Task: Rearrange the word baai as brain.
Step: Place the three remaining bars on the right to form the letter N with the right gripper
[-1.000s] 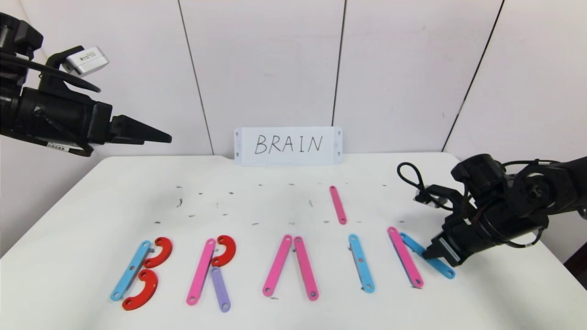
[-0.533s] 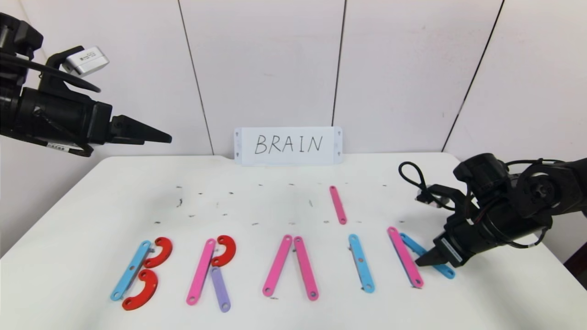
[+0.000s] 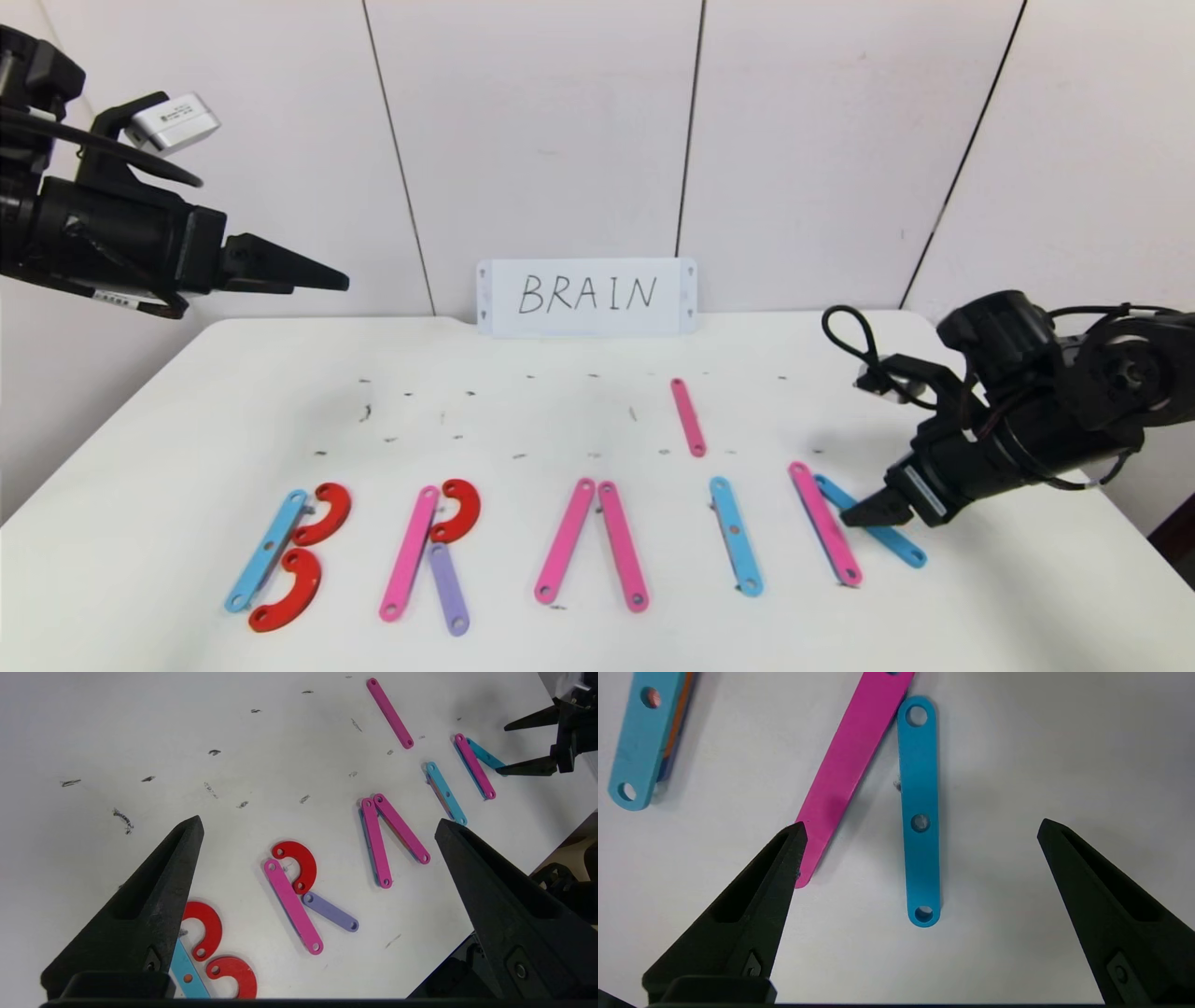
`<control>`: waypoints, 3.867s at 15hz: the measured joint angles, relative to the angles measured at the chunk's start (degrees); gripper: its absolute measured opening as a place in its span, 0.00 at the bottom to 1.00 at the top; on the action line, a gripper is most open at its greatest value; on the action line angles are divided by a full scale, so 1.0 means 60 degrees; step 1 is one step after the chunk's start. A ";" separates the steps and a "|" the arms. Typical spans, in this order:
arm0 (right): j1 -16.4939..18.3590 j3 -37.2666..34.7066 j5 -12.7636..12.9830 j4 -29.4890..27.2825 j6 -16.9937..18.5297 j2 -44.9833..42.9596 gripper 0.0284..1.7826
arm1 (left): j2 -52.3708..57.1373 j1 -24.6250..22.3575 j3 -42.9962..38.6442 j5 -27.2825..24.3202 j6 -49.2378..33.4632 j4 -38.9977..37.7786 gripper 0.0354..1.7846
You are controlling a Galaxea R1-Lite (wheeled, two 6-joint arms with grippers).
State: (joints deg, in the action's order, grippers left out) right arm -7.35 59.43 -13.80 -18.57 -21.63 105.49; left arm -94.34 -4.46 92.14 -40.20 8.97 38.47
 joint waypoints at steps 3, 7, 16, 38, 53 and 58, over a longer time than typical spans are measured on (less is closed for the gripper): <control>-0.0059 0.0591 0.0051 -0.0102 0.0526 -0.0616 0.97 | 0.0030 0.0000 -0.0004 0.0004 -0.0004 -0.0004 0.97; -0.0091 0.2263 0.0120 -0.0593 0.1583 -0.0998 0.97 | 0.0073 0.0004 -0.0016 -0.0018 -0.0004 0.0010 0.97; -0.1355 0.6227 0.0876 -0.1522 0.3938 -0.0236 0.97 | 0.0077 0.0024 -0.0022 0.0000 0.0000 0.0000 0.97; -0.3759 0.8168 0.4380 -0.1508 0.7113 0.5187 0.97 | 0.0037 0.0028 -0.0018 0.0000 -0.0008 -0.0004 0.97; -0.3795 0.7910 0.4370 -0.1499 0.7270 0.5344 0.26 | 0.0077 0.0028 -0.0018 -0.0002 -0.0004 0.0000 0.97; -0.3795 0.7910 0.4370 -0.1508 0.7274 0.5329 0.14 | 0.0087 0.0028 -0.0018 0.0000 -0.0008 0.0000 0.97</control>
State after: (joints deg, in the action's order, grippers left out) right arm -30.12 106.89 12.42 -27.61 22.02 137.46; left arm -93.82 -4.29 92.03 -40.20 8.92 38.47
